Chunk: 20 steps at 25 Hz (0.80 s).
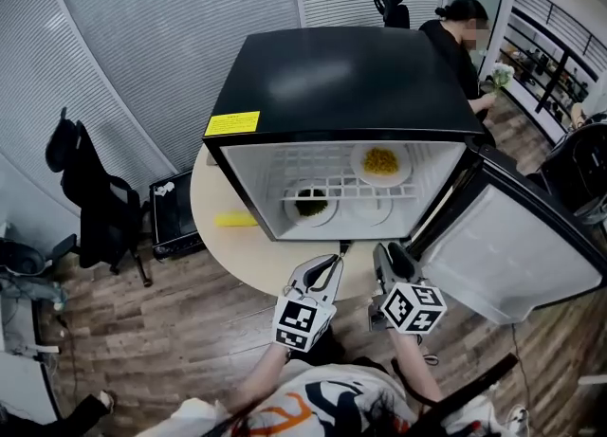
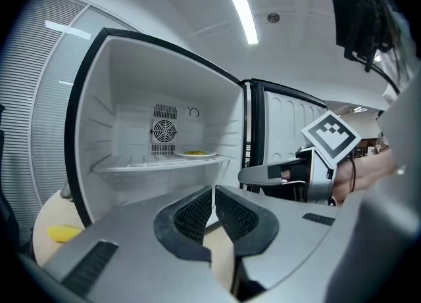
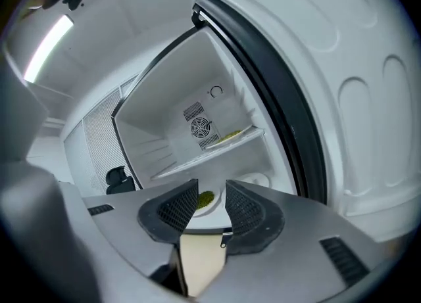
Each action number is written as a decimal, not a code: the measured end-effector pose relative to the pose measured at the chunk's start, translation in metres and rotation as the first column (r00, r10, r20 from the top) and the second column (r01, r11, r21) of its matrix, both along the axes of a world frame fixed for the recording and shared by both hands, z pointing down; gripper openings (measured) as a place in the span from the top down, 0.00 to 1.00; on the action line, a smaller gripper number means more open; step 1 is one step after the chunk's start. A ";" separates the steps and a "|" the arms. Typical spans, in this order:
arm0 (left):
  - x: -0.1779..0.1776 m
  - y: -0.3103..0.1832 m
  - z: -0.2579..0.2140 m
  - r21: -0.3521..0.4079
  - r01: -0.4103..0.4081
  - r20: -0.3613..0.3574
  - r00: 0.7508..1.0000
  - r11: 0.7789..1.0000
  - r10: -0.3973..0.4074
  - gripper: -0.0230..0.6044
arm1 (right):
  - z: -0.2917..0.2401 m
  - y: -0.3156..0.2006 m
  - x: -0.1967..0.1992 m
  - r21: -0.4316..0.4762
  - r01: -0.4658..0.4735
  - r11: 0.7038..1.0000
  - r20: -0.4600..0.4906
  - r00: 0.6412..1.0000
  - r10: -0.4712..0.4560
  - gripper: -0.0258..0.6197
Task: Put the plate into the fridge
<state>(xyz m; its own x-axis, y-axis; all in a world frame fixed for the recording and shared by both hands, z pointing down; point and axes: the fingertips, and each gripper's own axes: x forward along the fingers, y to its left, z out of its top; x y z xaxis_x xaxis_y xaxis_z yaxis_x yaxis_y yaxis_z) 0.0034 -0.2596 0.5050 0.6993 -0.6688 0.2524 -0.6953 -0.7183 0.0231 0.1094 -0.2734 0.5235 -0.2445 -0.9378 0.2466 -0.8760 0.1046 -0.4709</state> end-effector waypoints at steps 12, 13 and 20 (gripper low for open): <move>0.017 0.068 -0.013 0.008 0.048 -0.033 0.998 0.999 -0.048 0.92 | -0.008 0.089 -0.004 0.004 0.126 0.992 -0.067 0.990 -0.126 0.84; 0.019 0.074 -0.013 0.008 0.049 -0.035 0.998 0.999 -0.049 0.92 | -0.008 0.096 -0.004 0.005 0.132 0.991 -0.075 0.989 -0.131 0.86; 0.025 0.115 -0.011 0.007 0.071 -0.040 0.997 0.997 -0.071 0.92 | -0.005 0.141 -0.003 -0.002 0.182 0.983 -0.085 0.980 -0.181 0.90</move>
